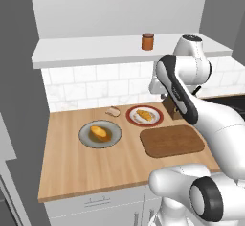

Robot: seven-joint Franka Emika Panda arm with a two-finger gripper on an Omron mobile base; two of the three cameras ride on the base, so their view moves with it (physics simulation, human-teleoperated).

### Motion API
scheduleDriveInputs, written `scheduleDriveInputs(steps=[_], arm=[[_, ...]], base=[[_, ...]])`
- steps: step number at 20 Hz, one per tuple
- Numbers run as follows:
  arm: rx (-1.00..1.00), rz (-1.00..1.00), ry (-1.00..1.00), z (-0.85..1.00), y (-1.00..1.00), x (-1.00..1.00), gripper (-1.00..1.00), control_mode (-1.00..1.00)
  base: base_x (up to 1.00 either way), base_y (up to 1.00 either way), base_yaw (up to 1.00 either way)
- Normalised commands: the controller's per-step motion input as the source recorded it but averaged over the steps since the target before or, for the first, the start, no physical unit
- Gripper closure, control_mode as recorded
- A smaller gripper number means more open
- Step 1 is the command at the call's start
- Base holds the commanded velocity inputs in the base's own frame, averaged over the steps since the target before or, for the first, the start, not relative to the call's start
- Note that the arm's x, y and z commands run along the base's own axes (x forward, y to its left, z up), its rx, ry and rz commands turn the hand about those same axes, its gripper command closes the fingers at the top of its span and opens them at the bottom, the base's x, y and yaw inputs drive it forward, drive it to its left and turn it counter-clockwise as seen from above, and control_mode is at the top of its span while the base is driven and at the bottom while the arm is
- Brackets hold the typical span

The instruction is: From the different types of pastries on the counter, select a croissant and place it on the cutting board. Then retrieve a jar of jam from the cabinet and place it alongside the croissant on the cutting board.

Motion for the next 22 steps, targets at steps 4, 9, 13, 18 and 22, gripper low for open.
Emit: scheduleDriveInputs(steps=[4,9,13,18,22], arm=[[0.0,-0.05,-0.11,0.17,0.07,0.2,-1.0,-1.0],[-0.01,-0.07,-0.29,0.75,0.31,0.37,-1.0,-1.0],[-0.03,-0.04,-0.3,0.74,0.28,0.18,-1.0,-1.0],[-0.02,0.0,-0.22,0.56,0.0,0.13,-1.0,-1.0],[0.0,0.0,-0.21,0.53,0.03,0.36,-1.0,-1.0]], base=[[0.0,0.0,0.0],[0.0,0.0,0.0],[0.0,0.0,0.0],[0.0,0.0,0.0],[0.0,0.0,0.0]])
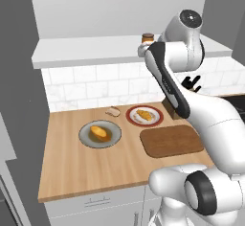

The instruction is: From the different types of pastries on the counter, select a croissant and place it on the cutting board. Then retrieve a jar of jam from the cabinet and place it alongside the croissant on the cutting board.

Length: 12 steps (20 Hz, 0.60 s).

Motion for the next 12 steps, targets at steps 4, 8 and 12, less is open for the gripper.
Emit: scheduleDriveInputs(steps=[4,8,12], arm=[[-0.02,0.0,-0.28,0.46,0.03,0.23,-1.0,-1.0],[-0.02,0.0,-0.26,0.44,0.0,0.02,-1.0,-1.0],[0.0,0.0,0.0,0.0,0.0,0.0,-1.0,-1.0]], base=[[0.0,0.0,0.0],[0.0,0.0,0.0],[0.0,0.0,0.0]])
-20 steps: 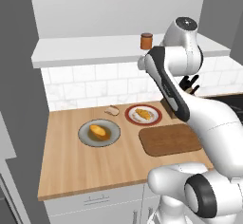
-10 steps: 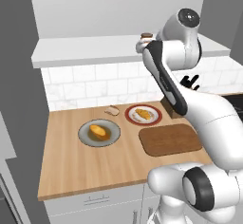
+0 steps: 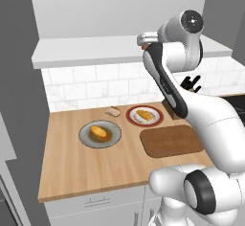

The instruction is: From the different types of pastries on the counter, select a croissant and place it on the cutting board. Then retrieve a jar of jam from the cabinet and place it alongside the croissant on the cutting board.

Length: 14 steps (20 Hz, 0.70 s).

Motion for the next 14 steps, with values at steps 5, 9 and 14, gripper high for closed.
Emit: scheduleDriveInputs(steps=[5,9,14], arm=[[0.0,0.0,0.0,0.0,0.0,0.14,-1.0,-1.0],[0.01,0.0,0.0,0.04,0.0,0.18,-1.0,-1.0],[0.01,0.0,0.0,0.05,0.0,0.05,-1.0,-1.0]], base=[[0.0,0.0,0.0],[0.0,0.0,0.0],[0.0,0.0,0.0]])
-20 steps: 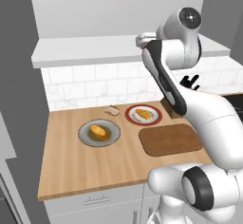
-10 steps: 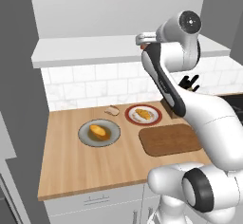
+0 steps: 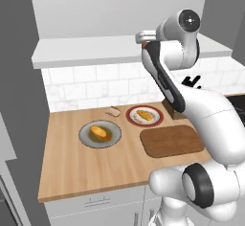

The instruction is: From the different types of pastries on the counter, select a croissant and place it on the cutting board. Then retrieve a jar of jam from the cabinet and place it alongside the croissant on the cutting board.

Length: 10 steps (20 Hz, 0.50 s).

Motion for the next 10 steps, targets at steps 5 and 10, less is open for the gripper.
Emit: scheduleDriveInputs(steps=[5,10], arm=[[0.0,0.0,0.01,0.0,0.0,0.26,-1.0,-1.0],[0.0,0.0,0.0,0.0,0.0,0.32,-1.0,-1.0]], base=[[0.0,0.0,0.0],[0.0,0.0,0.0]])
